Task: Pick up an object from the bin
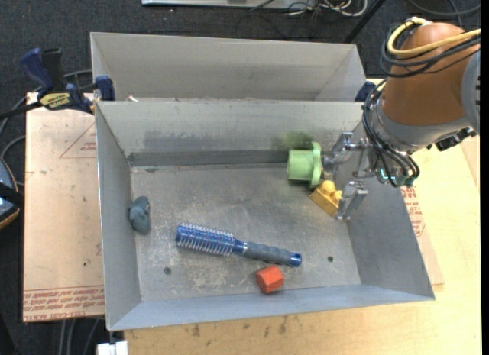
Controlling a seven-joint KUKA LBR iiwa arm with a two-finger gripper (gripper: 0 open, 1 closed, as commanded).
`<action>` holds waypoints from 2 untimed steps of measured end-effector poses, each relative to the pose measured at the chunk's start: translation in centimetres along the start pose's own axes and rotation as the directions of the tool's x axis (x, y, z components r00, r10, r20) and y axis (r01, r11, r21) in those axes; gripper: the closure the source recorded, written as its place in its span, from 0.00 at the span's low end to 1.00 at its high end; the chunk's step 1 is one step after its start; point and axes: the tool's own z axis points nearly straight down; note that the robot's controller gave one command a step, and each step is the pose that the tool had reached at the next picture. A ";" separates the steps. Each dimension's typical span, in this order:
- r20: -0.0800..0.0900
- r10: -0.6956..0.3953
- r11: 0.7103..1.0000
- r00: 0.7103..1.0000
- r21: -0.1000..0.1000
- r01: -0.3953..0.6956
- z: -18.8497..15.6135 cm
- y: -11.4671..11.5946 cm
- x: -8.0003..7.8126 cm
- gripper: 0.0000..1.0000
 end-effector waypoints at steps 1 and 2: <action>0.007 0.332 0.943 0.943 -0.004 -0.332 15.0 0.7 -8.0 0.00; 0.009 0.374 0.927 0.927 -0.002 -0.374 12.2 -2.5 -6.1 0.00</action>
Offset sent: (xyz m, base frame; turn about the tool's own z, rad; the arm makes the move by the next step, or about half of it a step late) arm 0.0764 0.0058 -0.1541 0.3411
